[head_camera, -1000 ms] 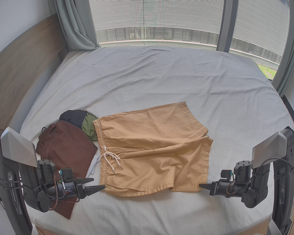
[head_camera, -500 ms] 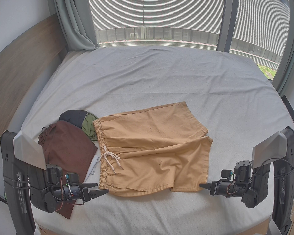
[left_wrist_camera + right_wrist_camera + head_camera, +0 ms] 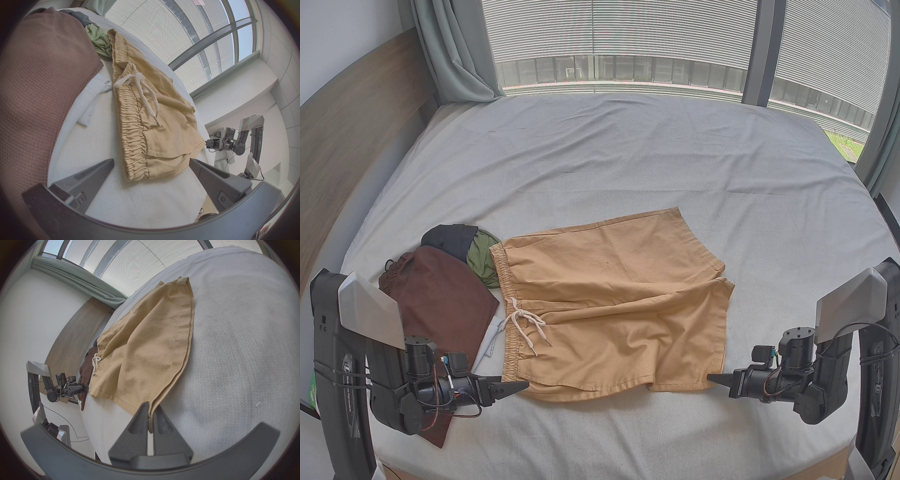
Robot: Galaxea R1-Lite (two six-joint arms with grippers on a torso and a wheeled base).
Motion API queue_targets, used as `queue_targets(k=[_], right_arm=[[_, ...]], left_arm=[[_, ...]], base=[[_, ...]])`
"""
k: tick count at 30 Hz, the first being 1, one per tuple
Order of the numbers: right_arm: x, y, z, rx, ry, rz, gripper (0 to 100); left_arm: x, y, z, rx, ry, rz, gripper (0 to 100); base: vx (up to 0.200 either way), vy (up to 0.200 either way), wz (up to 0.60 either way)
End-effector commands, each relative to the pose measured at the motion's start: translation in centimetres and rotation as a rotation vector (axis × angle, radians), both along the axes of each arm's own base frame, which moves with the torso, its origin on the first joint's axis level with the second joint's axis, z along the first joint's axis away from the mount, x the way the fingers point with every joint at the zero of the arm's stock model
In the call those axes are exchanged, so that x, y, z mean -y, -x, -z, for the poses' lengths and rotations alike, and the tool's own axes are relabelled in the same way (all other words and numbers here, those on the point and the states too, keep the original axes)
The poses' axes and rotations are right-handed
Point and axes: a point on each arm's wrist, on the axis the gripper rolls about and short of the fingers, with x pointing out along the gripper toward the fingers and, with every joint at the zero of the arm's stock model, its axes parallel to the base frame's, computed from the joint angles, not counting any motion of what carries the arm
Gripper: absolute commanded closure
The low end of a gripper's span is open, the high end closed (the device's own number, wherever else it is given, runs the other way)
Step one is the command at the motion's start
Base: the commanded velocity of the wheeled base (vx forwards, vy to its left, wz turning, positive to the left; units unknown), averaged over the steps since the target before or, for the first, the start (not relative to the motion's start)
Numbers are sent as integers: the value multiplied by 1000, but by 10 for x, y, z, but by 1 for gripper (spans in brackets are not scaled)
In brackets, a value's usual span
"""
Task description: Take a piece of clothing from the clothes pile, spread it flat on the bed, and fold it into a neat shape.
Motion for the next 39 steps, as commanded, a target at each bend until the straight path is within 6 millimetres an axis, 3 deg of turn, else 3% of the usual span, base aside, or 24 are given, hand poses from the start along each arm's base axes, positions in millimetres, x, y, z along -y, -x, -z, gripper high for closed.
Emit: queue_targets(k=[1, 7, 8, 17, 27, 39], right_arm=[[0, 0, -1, 4, -1, 0, 100], [0, 0, -5, 13, -3, 0, 100], [1, 0, -5, 11, -3, 2, 100], [3, 8, -7, 10, 21, -9, 100], [20, 19, -16, 31, 68, 10, 100], [28, 31, -14, -1, 94, 13, 100]], left_arm=[[3, -2, 1, 4, 1, 6, 0], [3, -4, 1, 9, 2, 7, 0], [3, -4, 1, 8, 3, 6, 100], [4, -3, 2, 3, 2, 11, 100], [3, -1, 1, 4, -2, 13, 100], [-4, 8, -13, 13, 5, -3, 100]], base=[[0, 0, 0], [0, 0, 0], [0, 0, 0], [0, 0, 0], [0, 0, 0], [0, 0, 0]])
